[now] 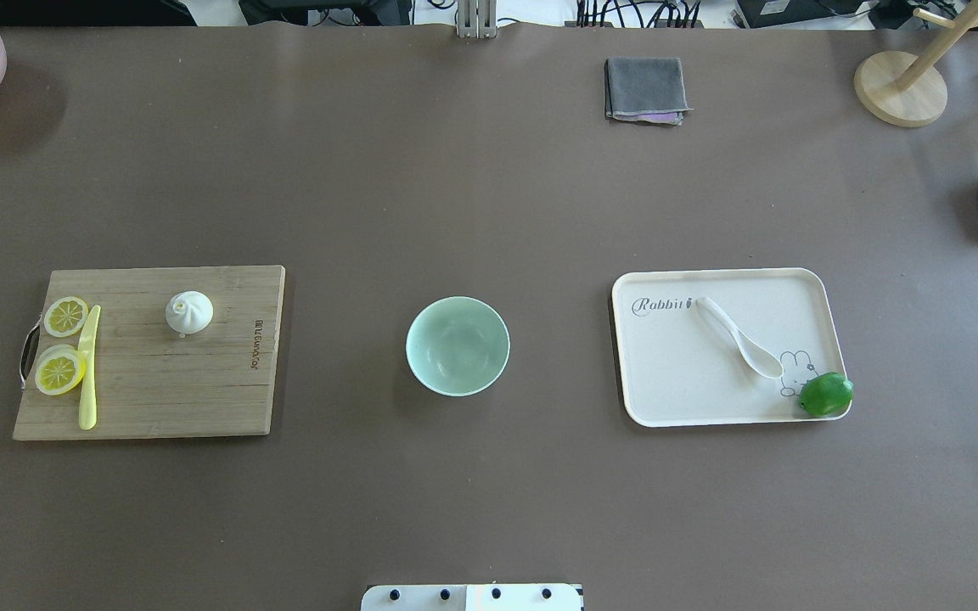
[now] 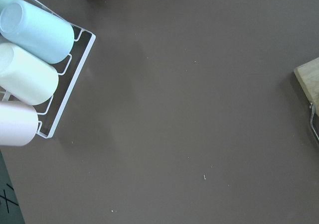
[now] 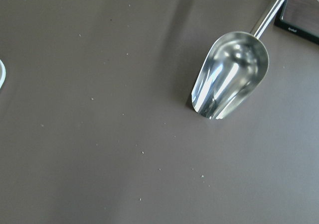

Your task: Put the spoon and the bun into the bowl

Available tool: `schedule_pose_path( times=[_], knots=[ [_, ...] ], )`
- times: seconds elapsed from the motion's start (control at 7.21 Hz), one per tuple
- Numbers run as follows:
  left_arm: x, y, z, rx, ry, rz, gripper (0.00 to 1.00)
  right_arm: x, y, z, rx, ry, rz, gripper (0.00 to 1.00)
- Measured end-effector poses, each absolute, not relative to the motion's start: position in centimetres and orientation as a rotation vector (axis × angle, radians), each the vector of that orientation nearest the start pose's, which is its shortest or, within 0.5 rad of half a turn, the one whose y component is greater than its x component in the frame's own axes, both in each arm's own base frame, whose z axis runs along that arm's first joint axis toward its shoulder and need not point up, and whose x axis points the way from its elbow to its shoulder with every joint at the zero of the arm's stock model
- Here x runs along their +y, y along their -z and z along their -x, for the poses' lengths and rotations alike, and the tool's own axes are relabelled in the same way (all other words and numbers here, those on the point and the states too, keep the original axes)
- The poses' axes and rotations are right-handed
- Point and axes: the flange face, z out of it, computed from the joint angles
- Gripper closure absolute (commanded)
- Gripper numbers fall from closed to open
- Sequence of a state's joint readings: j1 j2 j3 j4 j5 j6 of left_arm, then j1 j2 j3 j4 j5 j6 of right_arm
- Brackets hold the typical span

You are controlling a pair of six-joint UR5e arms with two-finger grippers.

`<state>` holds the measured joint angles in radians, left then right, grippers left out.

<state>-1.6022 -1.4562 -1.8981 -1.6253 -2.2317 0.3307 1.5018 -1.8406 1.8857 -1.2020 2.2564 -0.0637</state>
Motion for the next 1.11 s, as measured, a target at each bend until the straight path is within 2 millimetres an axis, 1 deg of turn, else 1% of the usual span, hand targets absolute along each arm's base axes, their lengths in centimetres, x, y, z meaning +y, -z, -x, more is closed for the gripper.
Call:
schedule_pose_path(
  times=[0.28,0.42,0.55,0.69,0.83,0.97,1.11],
  knots=[
    [-47.9,-53.7,8.5,0.599,-0.379,-0.530,0.01,-42.5,-55.9,-3.9,-0.694,0.260,-0.467,0.00],
    [-48.6,-53.3,8.1,0.639,-0.357,-0.562,0.01,-43.7,-54.5,-3.3,-0.709,0.254,-0.483,0.00],
    [-48.8,-52.9,7.3,0.693,-0.371,-0.592,0.01,-44.6,-53.3,-1.8,-0.734,0.231,-0.476,0.00],
    [-49.0,-52.5,5.4,0.740,-0.404,-0.612,0.01,-45.4,-52.1,0.3,-0.765,0.202,-0.454,0.00],
    [-49.2,-51.8,2.3,0.789,-0.430,-0.602,0.01,-46.2,-50.8,2.9,-0.796,0.180,-0.428,0.00],
    [-49.5,-50.7,-1.5,0.840,-0.434,-0.576,0.01,-46.8,-49.2,5.9,-0.827,0.157,-0.400,0.00],
    [-49.6,-49.6,-4.8,0.890,-0.411,-0.553,0.01,-47.1,-47.7,9.1,-0.842,0.136,-0.377,0.00]
  ],
)
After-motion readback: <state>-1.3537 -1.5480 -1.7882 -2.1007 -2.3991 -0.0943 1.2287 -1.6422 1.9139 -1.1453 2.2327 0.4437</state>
